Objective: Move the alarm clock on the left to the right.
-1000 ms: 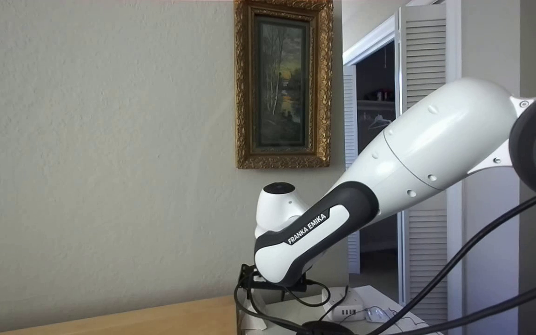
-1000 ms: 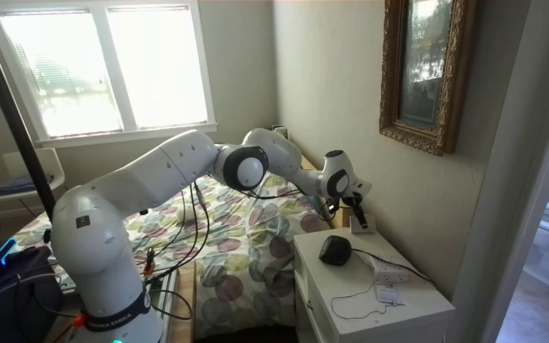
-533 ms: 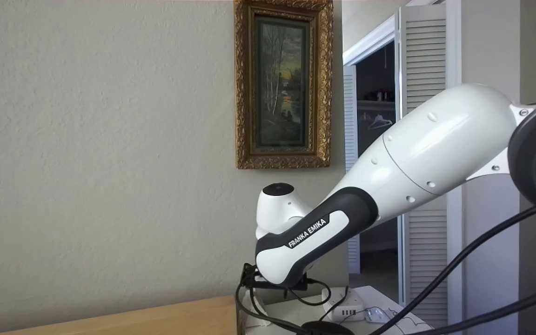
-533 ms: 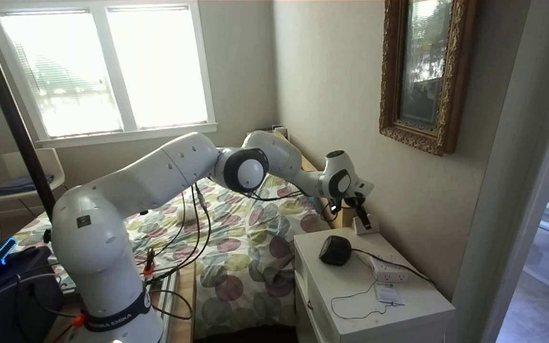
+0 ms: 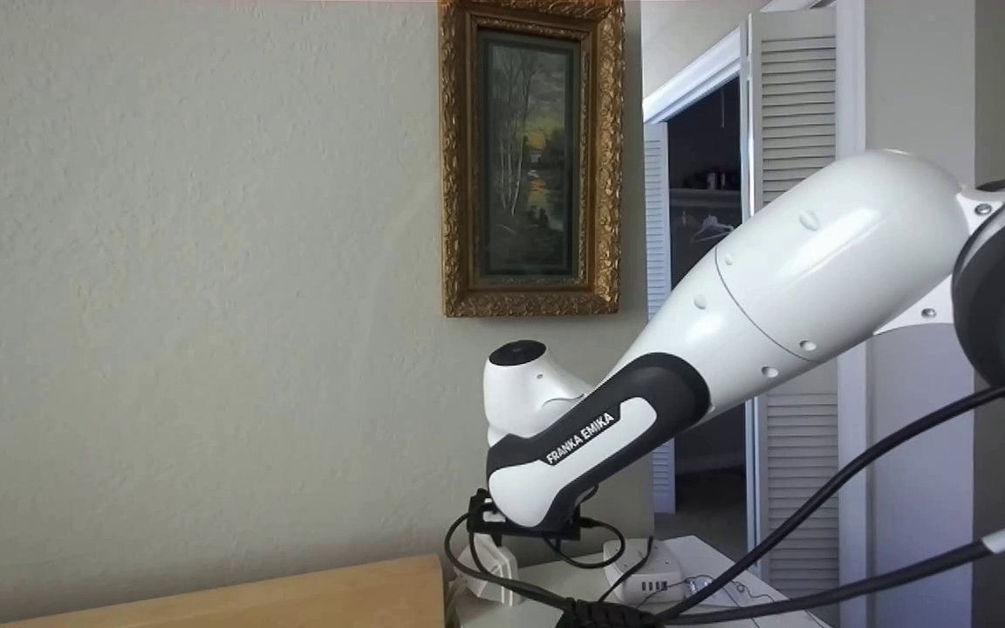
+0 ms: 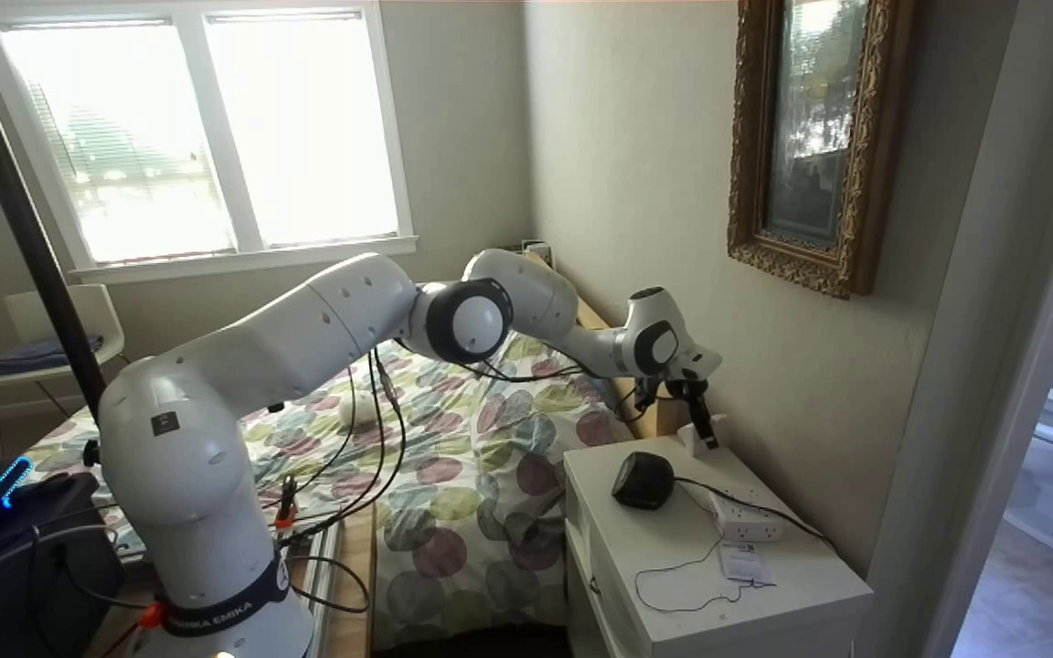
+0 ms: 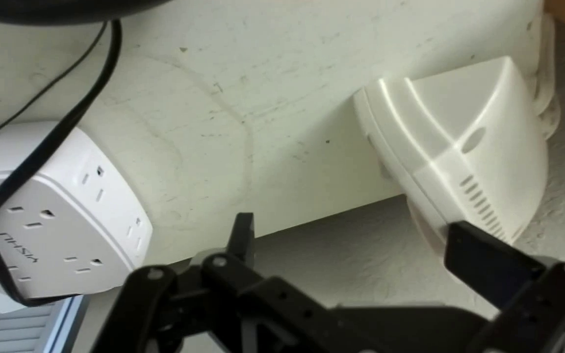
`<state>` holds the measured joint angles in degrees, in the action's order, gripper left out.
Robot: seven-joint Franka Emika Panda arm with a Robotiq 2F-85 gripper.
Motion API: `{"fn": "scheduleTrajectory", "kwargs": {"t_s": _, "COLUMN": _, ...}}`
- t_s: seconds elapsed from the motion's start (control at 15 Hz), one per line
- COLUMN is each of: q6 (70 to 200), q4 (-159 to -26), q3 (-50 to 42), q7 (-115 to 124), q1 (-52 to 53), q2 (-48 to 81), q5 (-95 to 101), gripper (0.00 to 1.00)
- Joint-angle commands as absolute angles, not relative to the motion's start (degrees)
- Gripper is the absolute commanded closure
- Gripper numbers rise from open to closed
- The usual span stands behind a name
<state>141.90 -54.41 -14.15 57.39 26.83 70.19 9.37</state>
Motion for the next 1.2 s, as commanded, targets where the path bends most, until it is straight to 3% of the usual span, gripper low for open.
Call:
{"fn": "scheduleTrajectory", "kwargs": {"t_s": 0.0, "q6": 138.15, "q4": -53.06, "q3": -16.12, "q7": 61.22, "q1": 27.28, "q2": 71.28, "q5": 9.37, "gripper": 0.00}}
{"fn": "scheduleTrajectory", "kwargs": {"t_s": 1.13, "q6": 129.83, "q4": -51.06, "q3": -14.74, "q7": 61.53, "q1": 28.54, "q2": 71.13, "q5": 8.70, "gripper": 0.00}}
